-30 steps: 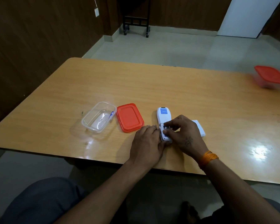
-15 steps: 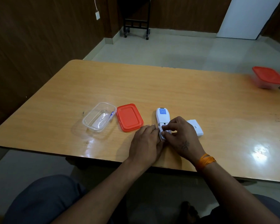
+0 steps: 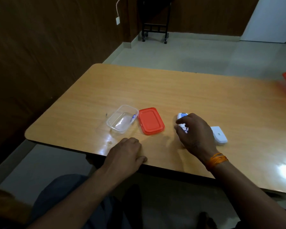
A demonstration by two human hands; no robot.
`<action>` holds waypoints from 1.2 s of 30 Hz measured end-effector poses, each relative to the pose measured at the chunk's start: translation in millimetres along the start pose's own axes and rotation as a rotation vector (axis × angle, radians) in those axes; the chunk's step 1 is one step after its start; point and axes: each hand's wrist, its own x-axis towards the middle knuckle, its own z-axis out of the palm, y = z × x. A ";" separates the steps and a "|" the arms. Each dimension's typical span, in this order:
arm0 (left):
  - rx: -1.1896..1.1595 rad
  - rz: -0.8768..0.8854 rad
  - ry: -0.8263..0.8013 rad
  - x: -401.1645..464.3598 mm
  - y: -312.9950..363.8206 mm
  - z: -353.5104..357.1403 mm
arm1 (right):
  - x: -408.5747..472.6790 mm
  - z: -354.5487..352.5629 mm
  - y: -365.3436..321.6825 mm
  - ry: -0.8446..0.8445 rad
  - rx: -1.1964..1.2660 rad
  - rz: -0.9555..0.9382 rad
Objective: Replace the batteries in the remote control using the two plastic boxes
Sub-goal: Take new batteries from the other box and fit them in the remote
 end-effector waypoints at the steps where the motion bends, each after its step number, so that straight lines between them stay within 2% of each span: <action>1: 0.018 -0.026 -0.010 -1.4 -6.9 -3.4 | 5.6 5.1 -8.6 -0.009 -0.013 -0.019; 5: 0.039 -0.135 -0.007 -6.5 -29.1 -13.2 | 32.6 33.3 -49.7 -0.085 0.044 -0.098; 9: -0.013 -0.247 0.038 -11.1 -46.2 -16.7 | 71.8 54.8 -92.2 -0.261 0.029 -0.291; 13: -0.072 -0.343 0.083 -10.9 -58.7 -21.8 | 114.6 62.5 -118.5 -0.507 -0.229 -0.465; 17: -0.102 -0.366 0.093 -8.5 -64.9 -25.6 | 132.2 74.7 -135.7 -0.709 -0.521 -0.522; 24: -0.099 -0.400 0.104 -3.5 -60.7 -25.7 | 135.2 92.9 -147.4 -0.734 -0.570 -0.590; 29: -0.080 -0.411 0.145 2.9 -54.4 -23.4 | 138.2 96.5 -139.5 -0.738 -0.428 -0.486; 36: -0.080 -0.418 0.142 9.2 -49.3 -20.7 | 130.6 98.7 -136.7 -0.665 -0.377 -0.439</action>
